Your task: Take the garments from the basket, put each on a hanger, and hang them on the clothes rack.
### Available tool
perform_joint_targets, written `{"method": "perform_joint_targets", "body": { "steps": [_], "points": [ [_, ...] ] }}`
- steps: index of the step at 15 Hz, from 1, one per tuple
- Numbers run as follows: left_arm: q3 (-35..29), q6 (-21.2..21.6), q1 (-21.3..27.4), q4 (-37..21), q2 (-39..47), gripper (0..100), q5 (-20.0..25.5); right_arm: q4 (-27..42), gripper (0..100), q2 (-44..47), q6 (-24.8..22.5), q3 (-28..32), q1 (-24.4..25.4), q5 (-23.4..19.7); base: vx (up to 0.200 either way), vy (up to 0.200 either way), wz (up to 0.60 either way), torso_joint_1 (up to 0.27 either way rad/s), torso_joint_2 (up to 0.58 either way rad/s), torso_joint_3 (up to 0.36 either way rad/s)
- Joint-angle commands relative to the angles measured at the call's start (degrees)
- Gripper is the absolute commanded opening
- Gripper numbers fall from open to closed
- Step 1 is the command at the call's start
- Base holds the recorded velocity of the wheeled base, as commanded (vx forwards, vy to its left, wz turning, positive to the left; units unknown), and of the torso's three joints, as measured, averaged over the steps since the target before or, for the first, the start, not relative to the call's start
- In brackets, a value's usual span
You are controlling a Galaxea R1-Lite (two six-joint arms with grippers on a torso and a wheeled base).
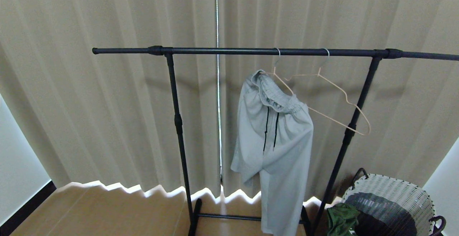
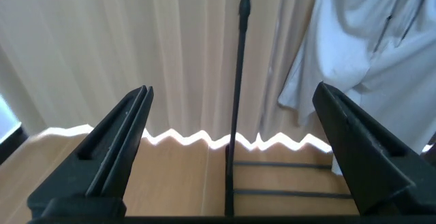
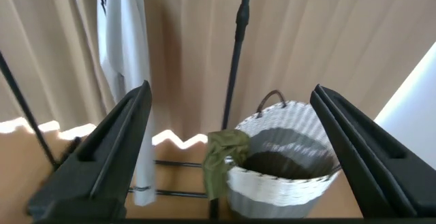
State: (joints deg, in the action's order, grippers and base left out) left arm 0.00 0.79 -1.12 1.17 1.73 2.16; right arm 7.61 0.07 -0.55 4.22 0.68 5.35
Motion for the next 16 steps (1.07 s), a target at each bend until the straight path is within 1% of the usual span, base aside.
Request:
{"method": "perform_joint_targets", "body": {
  "steps": [1, 2, 3, 6, 13, 16],
  "points": [
    [0.00, -0.09, 0.33, -0.03, -1.73, 100, -0.05, 0.04, 100, 0.01, -0.77, -0.17, 0.02, 0.10, 0.000, 0.000, 0.00, 0.000, 0.00, 0.000],
    [0.00, -0.27, 0.33, -0.03, -1.73, 100, -0.05, -0.05, 100, 0.01, -4.99, -0.53, -0.07, 0.27, 0.000, 0.000, 0.00, -0.032, 0.09, 0.041],
    [0.00, -0.18, 0.33, 0.06, -1.73, 100, -0.05, -0.22, 100, 0.01, -7.98, -0.53, 0.02, 0.45, 0.000, 0.000, 0.00, -0.105, 0.29, 0.139],
    [0.00, -0.27, 0.33, -0.03, -1.73, 100, -0.05, -0.93, 100, 0.01, -5.96, -0.97, 0.02, 0.01, 0.000, 0.000, 0.00, -0.180, 0.42, 0.227],
    [0.00, -0.27, 0.42, -0.03, -1.73, 100, -0.05, -0.93, 100, 0.01, -5.69, -0.97, 0.02, 0.01, 0.000, 0.000, 0.00, -0.189, 0.48, 0.274],
    [0.00, 0.44, 0.42, -0.03, -1.73, 100, -0.05, -0.93, 100, 0.01, -5.60, -0.97, 0.02, 0.01, 0.000, 0.000, 0.00, -0.165, 0.47, 0.290]
  ]
}}
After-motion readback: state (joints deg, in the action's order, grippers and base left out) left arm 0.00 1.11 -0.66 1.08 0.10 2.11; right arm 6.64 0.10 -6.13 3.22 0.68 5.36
